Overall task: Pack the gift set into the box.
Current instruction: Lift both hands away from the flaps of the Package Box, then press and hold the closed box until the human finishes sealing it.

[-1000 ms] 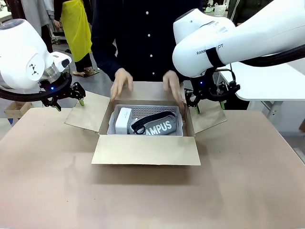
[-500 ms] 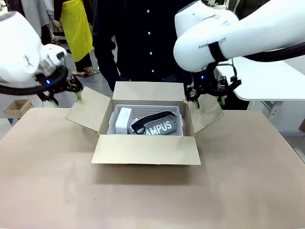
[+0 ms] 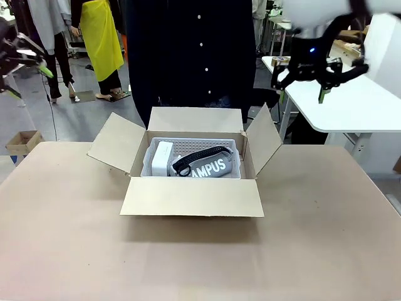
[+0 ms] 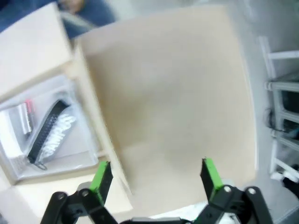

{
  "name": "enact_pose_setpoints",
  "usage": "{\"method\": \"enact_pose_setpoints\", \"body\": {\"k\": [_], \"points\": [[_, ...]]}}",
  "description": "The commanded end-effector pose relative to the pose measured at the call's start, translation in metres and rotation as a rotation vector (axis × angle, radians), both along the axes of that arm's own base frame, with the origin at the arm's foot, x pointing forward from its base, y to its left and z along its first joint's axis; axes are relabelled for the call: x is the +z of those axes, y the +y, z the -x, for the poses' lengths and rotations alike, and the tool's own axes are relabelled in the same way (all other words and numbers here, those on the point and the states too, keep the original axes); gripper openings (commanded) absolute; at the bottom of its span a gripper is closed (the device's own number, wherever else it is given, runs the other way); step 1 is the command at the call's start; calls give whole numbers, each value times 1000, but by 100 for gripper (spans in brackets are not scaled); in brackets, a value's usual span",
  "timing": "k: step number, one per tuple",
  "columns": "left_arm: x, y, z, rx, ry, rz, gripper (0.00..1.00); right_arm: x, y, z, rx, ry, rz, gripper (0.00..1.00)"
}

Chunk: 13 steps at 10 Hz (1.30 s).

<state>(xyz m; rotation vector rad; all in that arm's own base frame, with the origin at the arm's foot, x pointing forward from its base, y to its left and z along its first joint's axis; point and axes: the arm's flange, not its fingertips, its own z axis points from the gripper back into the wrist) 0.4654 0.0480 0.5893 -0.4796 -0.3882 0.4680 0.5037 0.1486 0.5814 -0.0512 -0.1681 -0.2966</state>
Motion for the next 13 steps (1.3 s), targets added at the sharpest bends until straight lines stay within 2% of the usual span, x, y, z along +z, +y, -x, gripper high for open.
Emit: {"method": "enact_pose_setpoints", "body": {"k": [1, 2, 3, 4, 5, 6, 7, 13], "points": [[-28, 57, -8, -40, 76, 333, 100, -32, -79, 36, 74, -57, -556, 100], [-50, 95, -8, -170, 130, 635, 100, -57, -126, 52, -40, -99, -845, 100], [-78, 114, -14, -128, 177, 798, 100, -85, -156, 66, -145, -191, -1036, 100], [-105, 126, -24, -89, 232, 985, 100, -111, -175, 78, -278, -334, -1183, 100], [-123, 119, -37, 67, 287, 1111, 100, -126, -182, 81, -363, -391, -1247, 100], [-85, 115, 7, -84, 50, 654, 100, -125, -168, 71, -359, -394, -1095, 100], [-85, 115, 7, -84, 50, 654, 100, -114, -195, 82, -287, -140, -772, 100], [-85, 115, 7, -84, 50, 654, 100, -114, -195, 82, -287, -140, -772, 100]]}}
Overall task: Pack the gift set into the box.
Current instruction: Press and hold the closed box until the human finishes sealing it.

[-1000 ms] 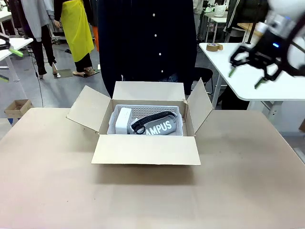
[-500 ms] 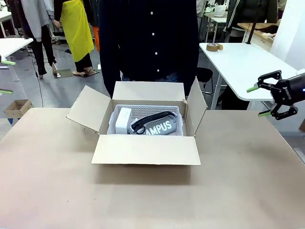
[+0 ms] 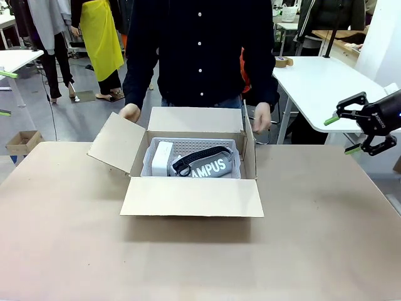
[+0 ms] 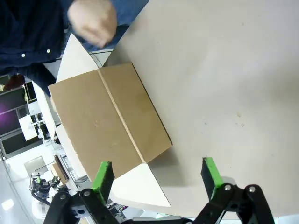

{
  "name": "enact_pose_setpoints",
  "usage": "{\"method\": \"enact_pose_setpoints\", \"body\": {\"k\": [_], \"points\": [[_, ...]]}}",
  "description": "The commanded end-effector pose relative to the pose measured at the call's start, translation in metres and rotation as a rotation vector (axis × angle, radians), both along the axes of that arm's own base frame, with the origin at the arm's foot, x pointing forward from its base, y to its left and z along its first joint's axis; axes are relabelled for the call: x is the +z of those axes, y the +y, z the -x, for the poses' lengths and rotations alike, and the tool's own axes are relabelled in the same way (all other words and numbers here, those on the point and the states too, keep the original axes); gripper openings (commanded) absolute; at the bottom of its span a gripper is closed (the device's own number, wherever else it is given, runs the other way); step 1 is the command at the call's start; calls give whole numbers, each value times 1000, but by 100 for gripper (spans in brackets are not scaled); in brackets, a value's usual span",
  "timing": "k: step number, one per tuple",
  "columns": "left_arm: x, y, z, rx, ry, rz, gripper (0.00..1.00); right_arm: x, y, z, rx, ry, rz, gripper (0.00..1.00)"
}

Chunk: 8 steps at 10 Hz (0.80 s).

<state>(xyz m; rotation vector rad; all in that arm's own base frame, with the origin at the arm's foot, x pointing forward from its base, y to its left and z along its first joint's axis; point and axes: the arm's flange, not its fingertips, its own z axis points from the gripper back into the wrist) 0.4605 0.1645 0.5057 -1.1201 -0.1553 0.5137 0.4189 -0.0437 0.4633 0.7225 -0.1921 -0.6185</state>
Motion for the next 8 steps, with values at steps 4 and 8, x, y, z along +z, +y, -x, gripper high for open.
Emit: {"method": "enact_pose_setpoints", "body": {"k": [4, 8], "points": [[-2, -1, 2, 6, 5, -8, 100, 4, -2, -2, -9, 21, -2, 100], [-2, -1, 2, 6, 5, -8, 100, 4, -2, -2, -9, 21, -2, 100]]}}
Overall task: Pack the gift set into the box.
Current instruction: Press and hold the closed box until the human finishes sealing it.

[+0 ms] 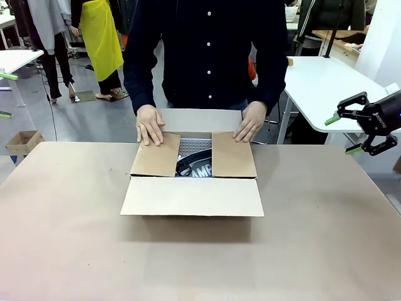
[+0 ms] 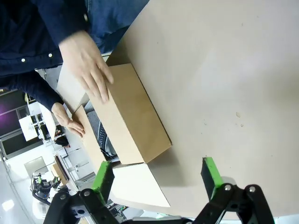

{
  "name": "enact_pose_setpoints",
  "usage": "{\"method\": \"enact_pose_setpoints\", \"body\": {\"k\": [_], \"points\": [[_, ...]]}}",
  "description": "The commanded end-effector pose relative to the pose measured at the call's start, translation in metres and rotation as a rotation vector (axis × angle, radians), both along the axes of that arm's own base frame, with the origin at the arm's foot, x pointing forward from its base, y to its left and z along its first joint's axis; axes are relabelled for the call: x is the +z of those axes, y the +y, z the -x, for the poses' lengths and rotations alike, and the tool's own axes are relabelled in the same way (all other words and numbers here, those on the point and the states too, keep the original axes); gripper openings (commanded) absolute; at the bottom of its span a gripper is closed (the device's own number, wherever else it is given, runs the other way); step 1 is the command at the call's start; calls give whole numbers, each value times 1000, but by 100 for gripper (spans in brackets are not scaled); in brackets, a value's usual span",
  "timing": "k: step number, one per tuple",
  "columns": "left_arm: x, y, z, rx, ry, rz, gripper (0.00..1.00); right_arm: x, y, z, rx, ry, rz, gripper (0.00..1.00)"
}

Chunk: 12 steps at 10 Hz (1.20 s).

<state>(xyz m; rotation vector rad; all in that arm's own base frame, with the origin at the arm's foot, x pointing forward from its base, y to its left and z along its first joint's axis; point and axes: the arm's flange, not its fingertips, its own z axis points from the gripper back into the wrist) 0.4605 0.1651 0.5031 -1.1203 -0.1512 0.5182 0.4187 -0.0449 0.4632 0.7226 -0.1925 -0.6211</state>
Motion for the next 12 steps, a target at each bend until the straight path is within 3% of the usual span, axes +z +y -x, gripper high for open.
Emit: {"method": "enact_pose_setpoints", "body": {"k": [1, 12], "points": [[1, -2, 2, 4, 0, -10, 100, 4, -1, -2, -7, 20, -1, 100], [1, -2, 2, 4, 0, -10, 100, 4, -1, -2, -7, 20, -1, 100]]}}
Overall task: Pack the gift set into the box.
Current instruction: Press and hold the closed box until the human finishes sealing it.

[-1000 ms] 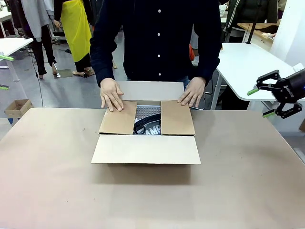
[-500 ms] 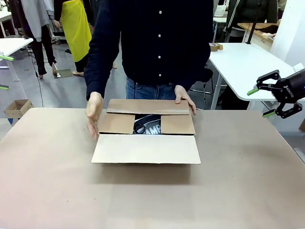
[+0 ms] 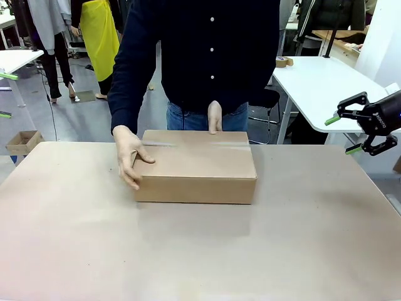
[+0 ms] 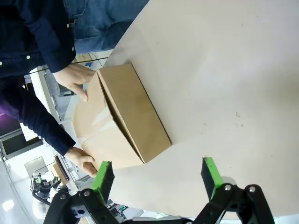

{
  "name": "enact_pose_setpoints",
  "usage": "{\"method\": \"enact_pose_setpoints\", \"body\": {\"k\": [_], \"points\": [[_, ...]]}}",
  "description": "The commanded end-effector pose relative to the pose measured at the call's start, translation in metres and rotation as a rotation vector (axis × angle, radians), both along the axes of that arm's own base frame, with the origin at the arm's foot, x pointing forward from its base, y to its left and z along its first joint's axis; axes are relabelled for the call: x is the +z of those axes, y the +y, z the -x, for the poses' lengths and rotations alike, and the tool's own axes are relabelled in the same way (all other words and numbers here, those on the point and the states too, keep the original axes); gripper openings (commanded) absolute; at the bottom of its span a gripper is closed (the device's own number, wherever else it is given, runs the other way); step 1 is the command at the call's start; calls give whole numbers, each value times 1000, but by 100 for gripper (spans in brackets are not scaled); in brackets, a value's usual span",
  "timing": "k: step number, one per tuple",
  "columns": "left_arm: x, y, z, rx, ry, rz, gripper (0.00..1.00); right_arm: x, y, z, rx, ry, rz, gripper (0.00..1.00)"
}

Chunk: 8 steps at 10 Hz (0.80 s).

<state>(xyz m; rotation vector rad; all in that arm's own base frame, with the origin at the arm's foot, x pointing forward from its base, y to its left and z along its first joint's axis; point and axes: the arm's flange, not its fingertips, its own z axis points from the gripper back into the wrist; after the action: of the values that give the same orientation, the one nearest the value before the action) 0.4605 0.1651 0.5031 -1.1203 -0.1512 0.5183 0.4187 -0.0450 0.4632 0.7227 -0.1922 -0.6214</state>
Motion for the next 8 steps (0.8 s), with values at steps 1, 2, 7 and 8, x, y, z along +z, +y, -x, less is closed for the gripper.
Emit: {"method": "enact_pose_setpoints", "body": {"k": [1, 2, 7, 8], "points": [[1, -2, 2, 4, 0, -10, 100, 4, -1, -2, -7, 20, -1, 100], [1, -2, 2, 4, 0, -10, 100, 4, -1, -2, -7, 20, -1, 100], [1, -2, 2, 4, 0, -10, 100, 4, -1, -2, -7, 20, -1, 100], [1, -2, 2, 4, 0, -10, 100, 4, -1, -2, -7, 20, -1, 100]]}}
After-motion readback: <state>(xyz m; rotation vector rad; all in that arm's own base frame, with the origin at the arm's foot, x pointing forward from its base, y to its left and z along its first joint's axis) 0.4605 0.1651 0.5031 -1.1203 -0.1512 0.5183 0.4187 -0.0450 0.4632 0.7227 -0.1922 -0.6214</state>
